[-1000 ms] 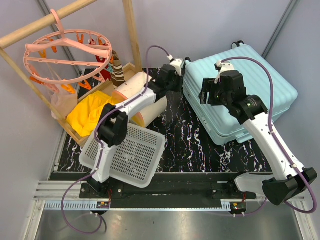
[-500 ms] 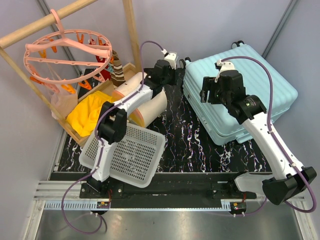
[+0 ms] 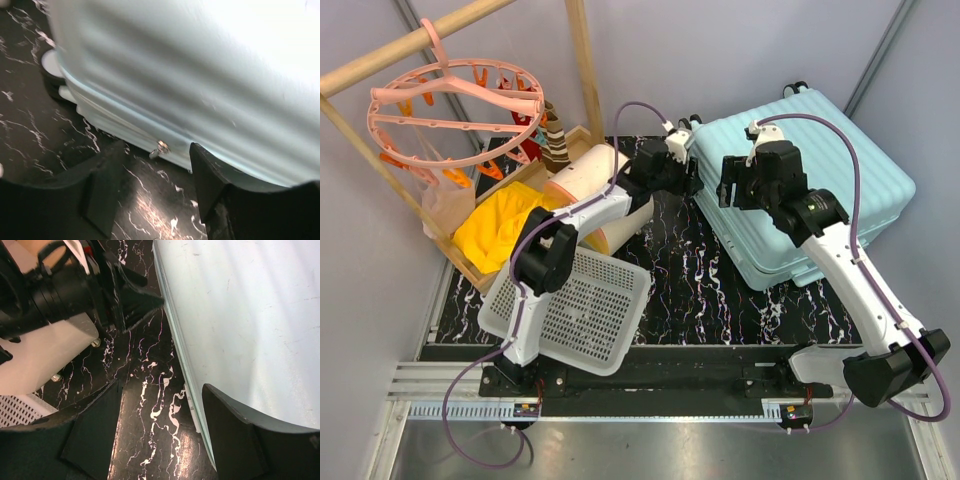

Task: Open, take out, and arrange the luggage
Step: Unzip the luggage at the center of the board.

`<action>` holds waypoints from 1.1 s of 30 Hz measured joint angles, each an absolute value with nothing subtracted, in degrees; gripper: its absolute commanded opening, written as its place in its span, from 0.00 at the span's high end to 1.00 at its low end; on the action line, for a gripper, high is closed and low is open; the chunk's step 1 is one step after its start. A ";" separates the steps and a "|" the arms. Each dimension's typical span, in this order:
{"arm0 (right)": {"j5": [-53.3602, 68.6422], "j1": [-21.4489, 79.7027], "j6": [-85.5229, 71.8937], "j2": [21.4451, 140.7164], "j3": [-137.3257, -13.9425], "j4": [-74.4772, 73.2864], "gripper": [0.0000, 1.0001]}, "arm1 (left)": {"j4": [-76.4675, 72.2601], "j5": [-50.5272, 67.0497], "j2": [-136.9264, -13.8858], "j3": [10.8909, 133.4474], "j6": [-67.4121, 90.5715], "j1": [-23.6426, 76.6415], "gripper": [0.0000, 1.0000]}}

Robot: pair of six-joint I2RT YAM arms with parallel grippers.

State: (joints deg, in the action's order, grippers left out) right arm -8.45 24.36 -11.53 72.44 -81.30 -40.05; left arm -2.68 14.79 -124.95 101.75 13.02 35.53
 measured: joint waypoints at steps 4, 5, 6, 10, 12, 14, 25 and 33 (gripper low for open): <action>-7.77 24.36 -11.55 72.44 -80.95 -40.07 0.26 | -2.72 16.14 -124.33 98.78 12.60 36.42 0.44; -7.62 24.36 -11.55 72.44 -80.90 -40.07 0.26 | -2.63 16.23 -124.33 98.45 12.34 36.58 0.46; -7.51 24.36 -11.55 72.44 -80.90 -40.05 0.26 | -2.55 16.27 -124.33 98.30 12.21 36.67 0.46; -7.40 24.36 -11.55 72.44 -80.90 -40.05 0.26 | -2.57 16.19 -124.36 98.26 11.81 36.67 0.50; -7.40 24.36 -11.55 72.44 -80.90 -40.05 0.26 | -2.52 16.05 -124.36 98.30 11.75 36.67 0.53; -7.40 24.36 -11.57 72.44 -80.90 -40.05 0.26 | -2.48 15.97 -124.40 98.37 11.53 36.67 0.55; -7.46 24.36 -11.57 72.49 -80.90 -40.05 0.25 | -2.26 15.44 -125.36 99.66 9.67 36.67 0.60; -7.46 24.36 -11.57 73.06 -80.90 -40.05 0.25 | -2.24 14.48 -126.65 101.36 9.21 36.80 0.68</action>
State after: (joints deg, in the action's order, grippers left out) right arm -7.46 24.36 -11.57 73.06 -80.90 -40.05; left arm -2.24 14.48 -126.65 101.36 9.21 36.80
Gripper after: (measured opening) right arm 0.742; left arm 0.394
